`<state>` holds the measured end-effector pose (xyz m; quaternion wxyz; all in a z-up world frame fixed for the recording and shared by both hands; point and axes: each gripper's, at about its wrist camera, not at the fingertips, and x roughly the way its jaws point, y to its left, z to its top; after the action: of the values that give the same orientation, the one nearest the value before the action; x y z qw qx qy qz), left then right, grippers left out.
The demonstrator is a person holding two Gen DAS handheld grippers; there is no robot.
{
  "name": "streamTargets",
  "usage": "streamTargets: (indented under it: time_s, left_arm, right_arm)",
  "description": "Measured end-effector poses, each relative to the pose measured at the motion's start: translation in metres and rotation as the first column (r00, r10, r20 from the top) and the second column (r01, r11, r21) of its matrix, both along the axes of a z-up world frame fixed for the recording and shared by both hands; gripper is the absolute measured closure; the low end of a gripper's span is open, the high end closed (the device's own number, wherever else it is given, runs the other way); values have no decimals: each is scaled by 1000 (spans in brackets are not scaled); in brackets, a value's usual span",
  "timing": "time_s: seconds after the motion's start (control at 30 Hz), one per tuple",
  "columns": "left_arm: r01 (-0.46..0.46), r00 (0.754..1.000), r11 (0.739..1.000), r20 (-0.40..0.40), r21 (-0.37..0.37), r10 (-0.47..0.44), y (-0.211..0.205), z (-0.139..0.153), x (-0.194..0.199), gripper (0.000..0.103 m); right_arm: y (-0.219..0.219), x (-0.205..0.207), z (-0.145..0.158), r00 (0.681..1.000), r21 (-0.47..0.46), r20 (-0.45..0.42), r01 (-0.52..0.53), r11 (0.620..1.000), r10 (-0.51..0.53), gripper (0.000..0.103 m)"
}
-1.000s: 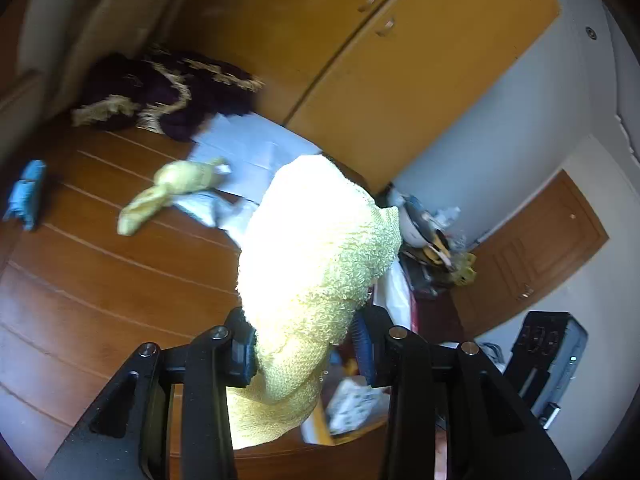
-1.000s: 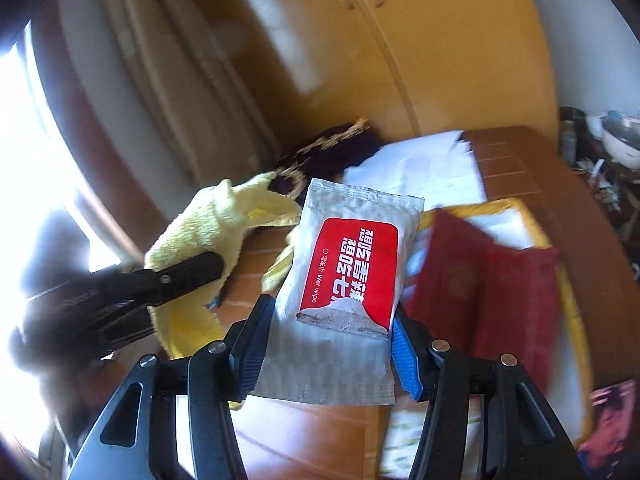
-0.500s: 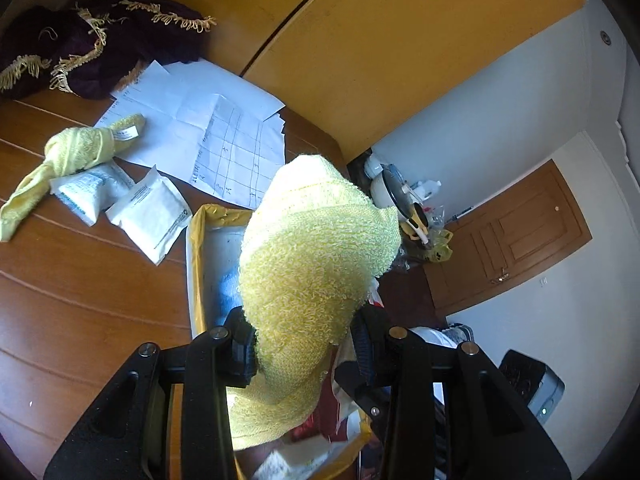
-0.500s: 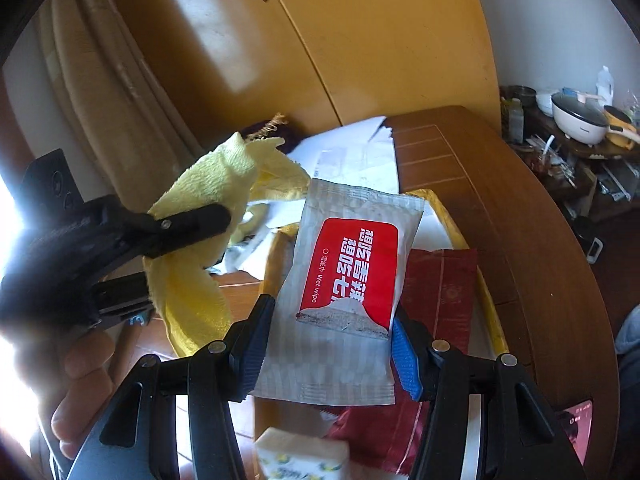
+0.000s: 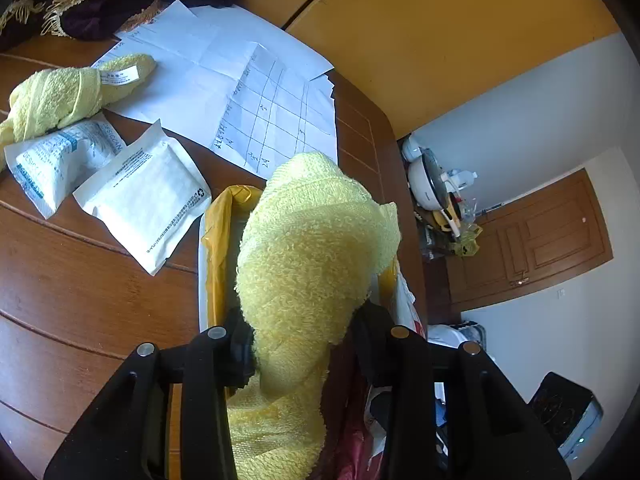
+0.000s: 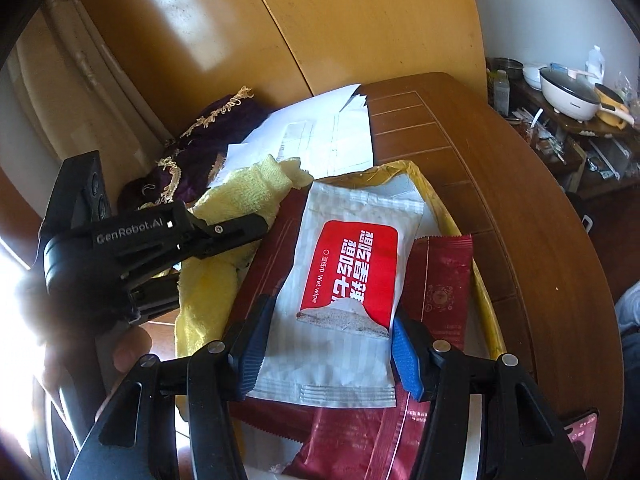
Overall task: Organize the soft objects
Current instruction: 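Carry the wet-wipe pack and yellow towel over the white box with both tools, then open the right tool to drop the wipes while the left tool releases the towel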
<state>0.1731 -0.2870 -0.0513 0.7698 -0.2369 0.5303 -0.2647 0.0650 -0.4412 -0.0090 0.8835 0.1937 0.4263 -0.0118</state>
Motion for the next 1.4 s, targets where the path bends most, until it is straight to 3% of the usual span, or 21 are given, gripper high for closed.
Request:
streamTargets:
  time_s: [0.17, 0.37, 0.47, 0.53, 0.6, 0.7, 0.8, 0.87, 0.93, 1.03, 1.1, 1.2, 1.3, 1.4]
  left_arm:
    - [8, 1000, 1000, 16, -6, -8, 1, 1, -2, 59]
    - [39, 996, 999, 74, 5, -39, 0, 16, -9, 38]
    - [60, 995, 998, 84, 11, -61, 1, 22, -15, 36]
    - [63, 993, 997, 102, 35, -67, 1, 24, -17, 29]
    - [83, 989, 993, 112, 84, -92, -1, 23, -18, 29]
    - [99, 989, 995, 114, 8, -99, 8, 28, -25, 29]
    - [94, 982, 993, 159, 69, -104, 7, 34, -28, 29]
    - [122, 984, 992, 130, 18, -123, 12, 33, -30, 29]
    - [124, 981, 992, 151, -9, -122, 19, 37, -34, 29]
    - [96, 984, 995, 146, 29, -99, 26, 39, -35, 29]
    - [140, 982, 990, 130, -8, -138, 30, 41, -40, 29]
    - [134, 975, 991, 175, 11, -134, 38, 47, -47, 29]
    - [141, 979, 988, 158, -61, -130, 50, 48, -48, 29]
    - [137, 979, 986, 166, -95, -120, 60, 50, -49, 29]
  right_arm:
    - [1, 6, -1, 1000, -3, 8, 12, 1000, -12, 43]
    - [0, 3, -3, 999, 35, 28, 30, 999, -31, 39]
    - [1, -2, 1, 998, 53, 55, 30, 998, -33, 34]
    - [1, -5, 5, 996, 63, 80, 31, 998, -36, 25]
    - [3, -6, 6, 997, 60, 69, 29, 998, -34, 24]
    - [6, -13, 12, 995, 56, 84, 41, 998, -46, 24]
    - [11, -16, 17, 995, 46, 87, 43, 998, -46, 24]
    - [15, -20, 22, 994, 27, 98, 51, 998, -54, 24]
    - [18, -24, 25, 992, 26, 111, 56, 998, -59, 24]
    - [21, -28, 29, 988, 21, 127, 80, 997, -82, 24]
    - [24, -28, 31, 988, 22, 131, 78, 997, -80, 24]
    - [29, -31, 35, 984, 30, 146, 95, 995, -99, 24]
    - [35, -28, 36, 986, -28, 125, 116, 993, -112, 24]
    - [34, -31, 37, 983, 31, 139, 113, 993, -116, 24]
